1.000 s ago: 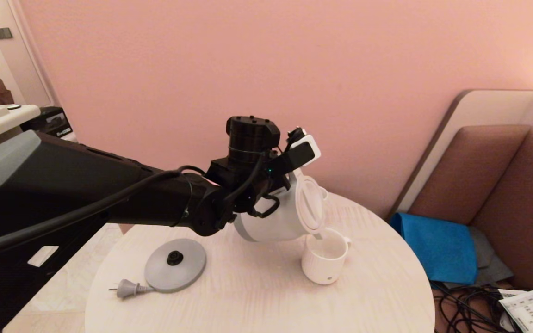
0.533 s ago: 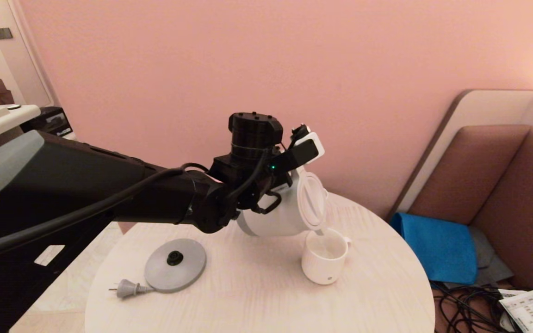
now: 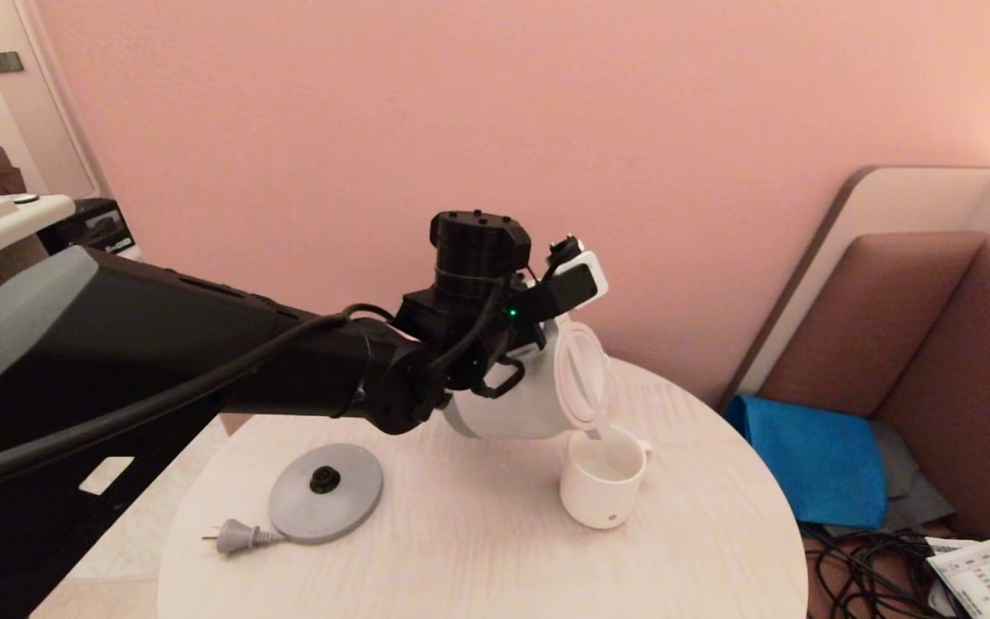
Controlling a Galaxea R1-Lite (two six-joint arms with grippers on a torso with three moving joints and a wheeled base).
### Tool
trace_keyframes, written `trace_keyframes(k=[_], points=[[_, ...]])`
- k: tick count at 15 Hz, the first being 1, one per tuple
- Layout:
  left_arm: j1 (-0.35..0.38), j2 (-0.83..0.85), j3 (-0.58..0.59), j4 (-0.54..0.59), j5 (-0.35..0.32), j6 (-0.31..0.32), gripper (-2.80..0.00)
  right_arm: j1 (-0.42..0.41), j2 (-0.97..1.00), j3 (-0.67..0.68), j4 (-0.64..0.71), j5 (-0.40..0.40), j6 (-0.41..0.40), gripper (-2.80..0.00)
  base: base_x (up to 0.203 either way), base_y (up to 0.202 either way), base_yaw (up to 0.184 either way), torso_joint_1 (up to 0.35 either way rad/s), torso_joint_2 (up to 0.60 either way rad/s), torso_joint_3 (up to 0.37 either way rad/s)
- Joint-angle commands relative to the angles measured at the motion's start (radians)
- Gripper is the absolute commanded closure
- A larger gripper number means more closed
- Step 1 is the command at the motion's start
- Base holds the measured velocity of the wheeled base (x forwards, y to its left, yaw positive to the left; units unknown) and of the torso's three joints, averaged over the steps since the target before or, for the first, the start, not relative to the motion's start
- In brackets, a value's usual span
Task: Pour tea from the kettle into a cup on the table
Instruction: Pour water into the cup
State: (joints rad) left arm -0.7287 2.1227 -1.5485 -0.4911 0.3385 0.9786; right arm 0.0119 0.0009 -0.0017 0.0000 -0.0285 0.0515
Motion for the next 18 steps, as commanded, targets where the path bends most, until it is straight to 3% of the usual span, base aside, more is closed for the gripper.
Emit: trace_keyframes(k=[1, 18], points=[[0.000, 0.005, -0.003, -0.003, 0.002, 0.018, 0.00, 0.000, 0.001, 0.000, 0.000, -0.001, 0.001, 0.00, 0.000, 0.000, 0.000, 0.000, 0.00, 0.000], [-0.009, 0.014, -0.007, -0.011, 0.011, 0.045, 0.00, 0.000, 0.001, 0.000, 0.000, -0.001, 0.001, 0.00, 0.000, 0.000, 0.000, 0.000, 0.00, 0.000]])
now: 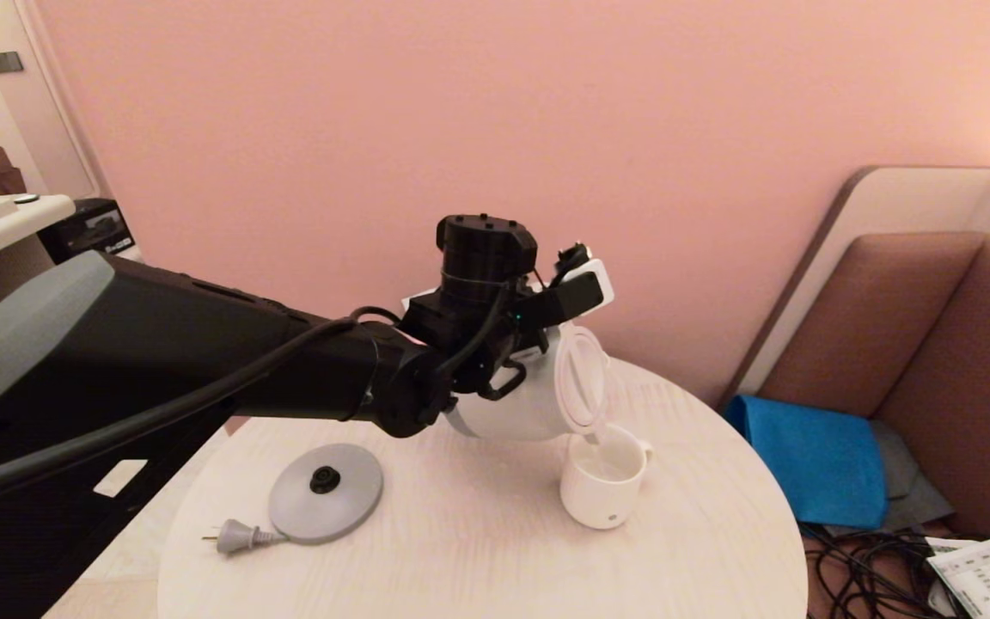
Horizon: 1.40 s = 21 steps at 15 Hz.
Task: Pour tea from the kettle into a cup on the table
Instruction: Pour water into the cup
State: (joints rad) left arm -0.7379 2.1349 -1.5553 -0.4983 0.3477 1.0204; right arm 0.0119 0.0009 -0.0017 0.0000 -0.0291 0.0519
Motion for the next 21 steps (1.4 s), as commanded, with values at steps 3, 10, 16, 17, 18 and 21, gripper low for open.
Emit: trace_keyframes(k=[3, 10, 16, 17, 18, 21], points=[[0.002, -0.001, 0.000, -0.032, 0.001, -0.023, 0.00, 0.000, 0.001, 0.000, 0.000, 0.000, 0.000, 0.00, 0.000, 0.000, 0.000, 0.000, 0.00, 0.000], [0.028, -0.038, 0.041, -0.035, 0.001, -0.172, 0.00, 0.000, 0.001, 0.000, 0.000, 0.000, 0.000, 0.00, 0.000, 0.000, 0.000, 0.000, 0.00, 0.000], [0.053, -0.079, 0.106, -0.036, 0.001, -0.405, 0.00, 0.000, 0.001, 0.000, 0.000, 0.000, 0.000, 0.00, 0.000, 0.000, 0.000, 0.000, 0.00, 0.000], [0.063, -0.090, 0.111, -0.037, 0.001, -0.440, 0.00, 0.000, 0.001, 0.000, 0.000, 0.000, 0.000, 0.00, 0.000, 0.000, 0.000, 0.000, 0.00, 0.000], [0.067, -0.100, 0.111, -0.037, 0.001, -0.485, 0.00, 0.001, 0.001, 0.000, 0.000, 0.000, 0.000, 0.00, 0.000, 0.000, 0.000, 0.000, 0.00, 0.000], [0.083, -0.157, 0.117, -0.039, 0.002, -0.643, 0.00, 0.000, 0.001, 0.000, 0.000, 0.000, 0.000, 0.00, 0.000, 0.000, 0.000, 0.000, 0.00, 0.000]])
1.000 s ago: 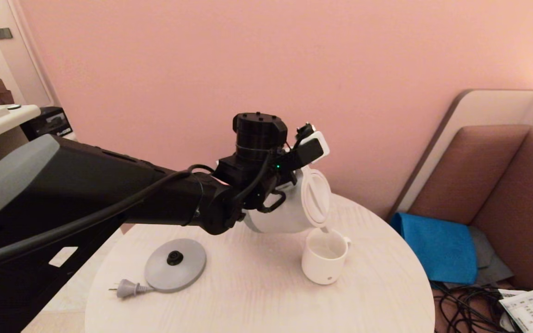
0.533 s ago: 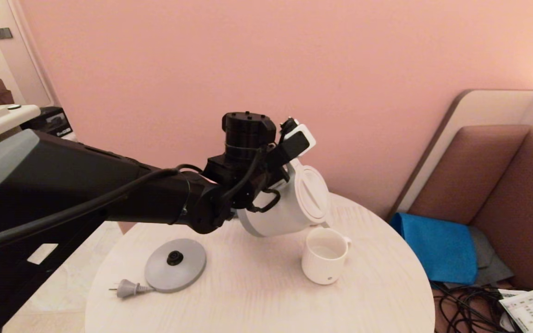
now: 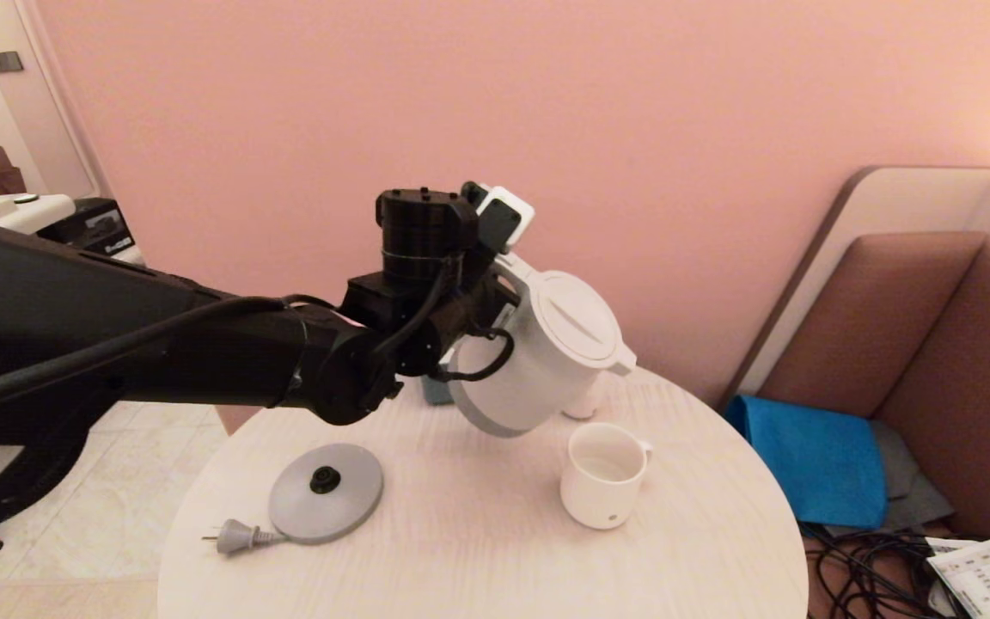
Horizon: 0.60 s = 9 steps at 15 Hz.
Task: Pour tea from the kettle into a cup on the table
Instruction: Put down the kettle on the table
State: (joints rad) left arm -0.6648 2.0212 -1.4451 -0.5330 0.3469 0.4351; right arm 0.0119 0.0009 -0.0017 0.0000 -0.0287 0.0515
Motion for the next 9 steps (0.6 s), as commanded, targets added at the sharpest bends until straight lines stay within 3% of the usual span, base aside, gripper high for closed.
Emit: trace_keyframes(k=[1, 6, 9], points=[[0.020, -0.068, 0.027, -0.004, 0.002, -0.097, 0.00, 0.000, 0.001, 0.000, 0.000, 0.000, 0.001, 0.00, 0.000, 0.000, 0.000, 0.000, 0.00, 0.000], [0.098, -0.170, 0.166, -0.041, 0.003, -0.361, 0.00, 0.000, 0.001, 0.000, 0.000, 0.000, -0.001, 0.00, 0.000, 0.000, 0.000, 0.000, 0.00, 0.000], [0.136, -0.217, 0.256, -0.050, 0.003, -0.486, 0.00, 0.000, 0.001, 0.000, 0.000, 0.000, -0.001, 0.00, 0.000, 0.000, 0.000, 0.000, 0.00, 0.000]])
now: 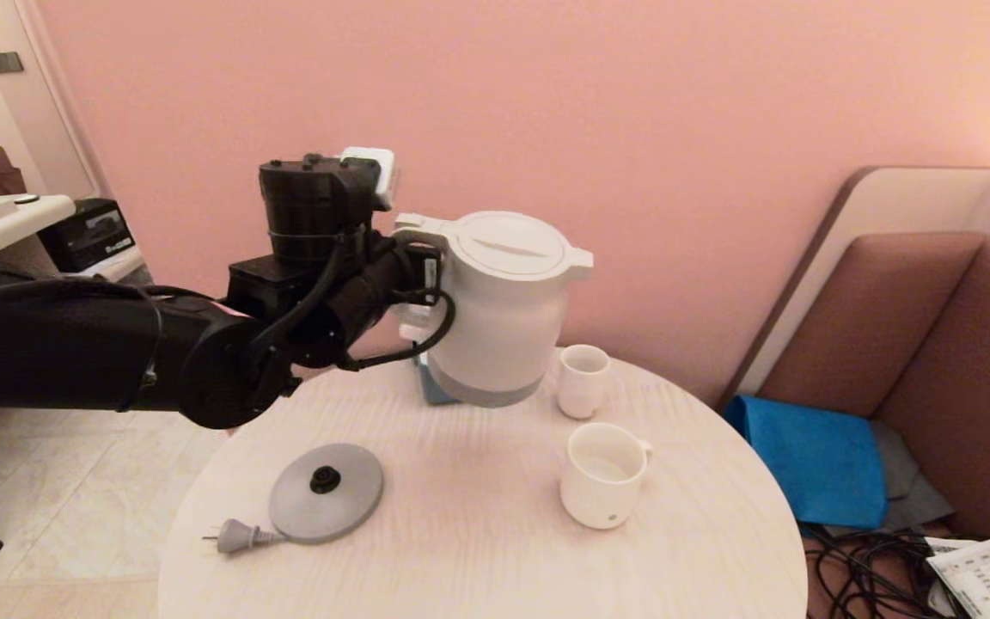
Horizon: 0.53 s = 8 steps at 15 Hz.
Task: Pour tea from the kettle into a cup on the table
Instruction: Put down the kettle on the table
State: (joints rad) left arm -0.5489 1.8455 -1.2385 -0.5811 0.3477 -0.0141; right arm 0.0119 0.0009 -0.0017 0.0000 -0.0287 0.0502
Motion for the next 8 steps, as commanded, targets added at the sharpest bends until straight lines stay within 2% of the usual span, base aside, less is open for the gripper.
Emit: trace_keyframes(k=[1, 4, 7, 8], points=[[0.036, -0.062, 0.091, -0.003, 0.002, -0.055, 0.00, 0.000, 0.001, 0.000, 0.000, 0.000, 0.000, 0.00, 0.000, 0.000, 0.000, 0.000, 0.00, 0.000], [0.097, -0.119, 0.246, -0.020, 0.000, -0.068, 0.00, 0.000, 0.001, 0.000, 0.000, 0.000, 0.000, 0.00, 0.000, 0.000, 0.000, 0.000, 0.00, 0.000], [0.180, -0.137, 0.374, -0.177, -0.003, -0.064, 0.00, 0.000, 0.001, 0.000, 0.000, 0.000, 0.000, 0.00, 0.000, 0.000, 0.000, 0.000, 0.00, 0.000], [0.212, -0.146, 0.405, -0.193, -0.007, -0.063, 0.00, 0.000, 0.001, 0.000, 0.000, 0.000, 0.000, 0.00, 0.000, 0.000, 0.000, 0.000, 0.00, 0.000]])
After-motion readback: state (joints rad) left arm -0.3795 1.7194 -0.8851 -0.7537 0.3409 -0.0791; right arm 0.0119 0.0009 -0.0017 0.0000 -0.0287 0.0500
